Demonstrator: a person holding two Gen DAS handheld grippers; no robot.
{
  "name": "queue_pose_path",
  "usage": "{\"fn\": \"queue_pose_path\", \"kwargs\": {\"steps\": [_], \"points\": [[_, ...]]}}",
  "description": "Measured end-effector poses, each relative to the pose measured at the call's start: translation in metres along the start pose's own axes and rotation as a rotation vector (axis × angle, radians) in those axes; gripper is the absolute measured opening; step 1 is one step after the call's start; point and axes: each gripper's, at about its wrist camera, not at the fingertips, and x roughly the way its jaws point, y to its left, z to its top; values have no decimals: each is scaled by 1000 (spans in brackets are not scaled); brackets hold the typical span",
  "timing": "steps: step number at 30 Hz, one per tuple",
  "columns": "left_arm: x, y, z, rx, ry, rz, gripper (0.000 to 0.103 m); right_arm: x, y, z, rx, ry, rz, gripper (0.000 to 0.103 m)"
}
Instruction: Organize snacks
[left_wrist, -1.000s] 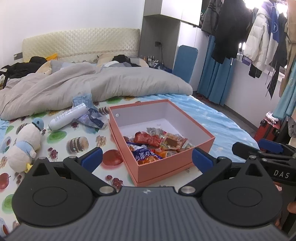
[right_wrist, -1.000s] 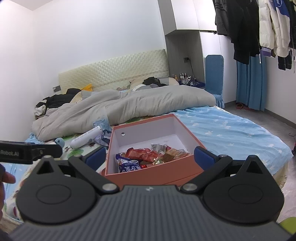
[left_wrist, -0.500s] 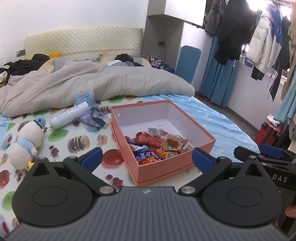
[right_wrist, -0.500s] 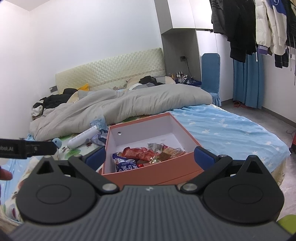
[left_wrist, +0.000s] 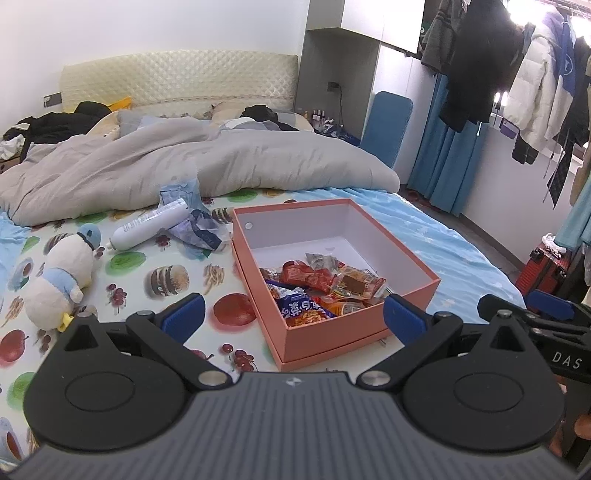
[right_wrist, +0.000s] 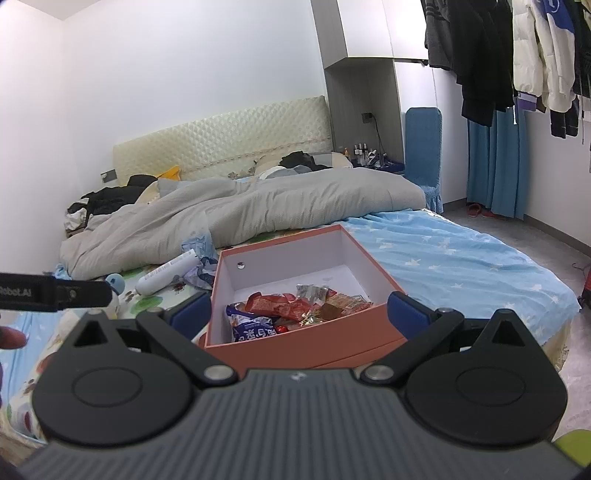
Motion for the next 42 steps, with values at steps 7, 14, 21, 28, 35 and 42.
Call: {"fn": "queue_pose_path", "kwargs": {"steps": [7,14,21,28,35,42], "points": [[0,-3,1,11,0,4,103,0,1,-1,-6,1,7,103],[0,-2,0,4,2,12,103,1,0,-1,-2,6,9,103],[-1,-2,-1,9,-3,13,103,1,0,0,0,6,9,103],[-3,-1,-2,-3,-4,24,103,0,-1,1,2,2,11,103],[-4,0,-1,-8,-2,28,103,0,1,1,-3,-1,12,103],[-7,0,-1,-12,-10,33,103,-2,4,1,-7,-5,14,103]]}}
